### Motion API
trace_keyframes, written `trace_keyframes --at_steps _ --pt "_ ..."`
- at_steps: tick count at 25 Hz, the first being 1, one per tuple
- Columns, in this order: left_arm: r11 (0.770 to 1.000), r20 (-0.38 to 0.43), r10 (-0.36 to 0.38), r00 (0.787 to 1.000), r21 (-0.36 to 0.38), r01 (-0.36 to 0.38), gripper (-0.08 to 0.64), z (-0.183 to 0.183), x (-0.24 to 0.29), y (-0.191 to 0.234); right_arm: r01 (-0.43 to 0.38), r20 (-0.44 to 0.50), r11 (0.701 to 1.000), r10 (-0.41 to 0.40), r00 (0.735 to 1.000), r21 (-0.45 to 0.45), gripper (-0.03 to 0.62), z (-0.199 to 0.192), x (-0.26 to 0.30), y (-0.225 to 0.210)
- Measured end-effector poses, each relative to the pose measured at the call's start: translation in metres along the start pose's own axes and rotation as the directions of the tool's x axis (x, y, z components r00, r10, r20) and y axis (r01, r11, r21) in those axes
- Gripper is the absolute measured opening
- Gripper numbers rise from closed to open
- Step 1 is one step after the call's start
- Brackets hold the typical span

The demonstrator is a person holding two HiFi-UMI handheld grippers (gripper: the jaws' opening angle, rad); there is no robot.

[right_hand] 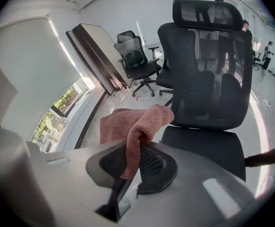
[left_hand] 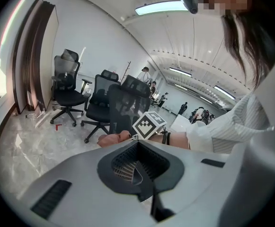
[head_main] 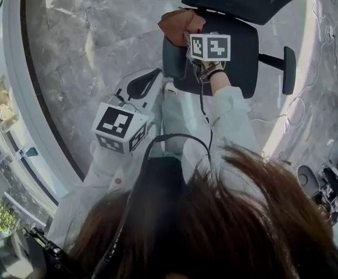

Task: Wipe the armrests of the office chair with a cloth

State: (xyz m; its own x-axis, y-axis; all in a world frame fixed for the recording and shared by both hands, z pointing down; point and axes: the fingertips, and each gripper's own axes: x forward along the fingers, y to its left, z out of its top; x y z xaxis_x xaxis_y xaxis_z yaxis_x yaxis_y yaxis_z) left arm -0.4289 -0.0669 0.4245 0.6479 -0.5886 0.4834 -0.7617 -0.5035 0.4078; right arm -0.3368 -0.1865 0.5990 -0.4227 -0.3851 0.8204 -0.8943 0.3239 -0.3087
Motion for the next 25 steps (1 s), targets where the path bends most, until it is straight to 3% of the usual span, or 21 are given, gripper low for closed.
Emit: trace_keyframes --at_steps 6,13,19,25 --pt "0.999 0.019 -0.03 0.999 -0.011 0.03 0.003 0.008 0.016 -0.022 -0.071 -0.096 0.985 0.057 0.994 -0.154 0.037 -0.04 -0.029 0.021" --pt "1.0 0.046 0.011 0.999 -0.008 -0.011 0.003 0.019 0.008 -0.017 -0.219 -0.189 0.947 0.176 0.966 -0.234 0.037 -0.106 -0.068 0.053" --pt "0.998 0.045 0.067 0.997 -0.014 -0.067 0.003 0.019 0.0 0.006 -0.26 -0.185 0.946 0.225 0.957 -0.193 0.037 -0.13 -0.077 0.067" --pt "0.997 0.032 0.079 0.996 -0.014 -0.078 0.003 0.015 -0.001 0.009 -0.227 -0.166 0.951 0.194 0.967 -0.211 0.038 -0.122 -0.073 0.056"
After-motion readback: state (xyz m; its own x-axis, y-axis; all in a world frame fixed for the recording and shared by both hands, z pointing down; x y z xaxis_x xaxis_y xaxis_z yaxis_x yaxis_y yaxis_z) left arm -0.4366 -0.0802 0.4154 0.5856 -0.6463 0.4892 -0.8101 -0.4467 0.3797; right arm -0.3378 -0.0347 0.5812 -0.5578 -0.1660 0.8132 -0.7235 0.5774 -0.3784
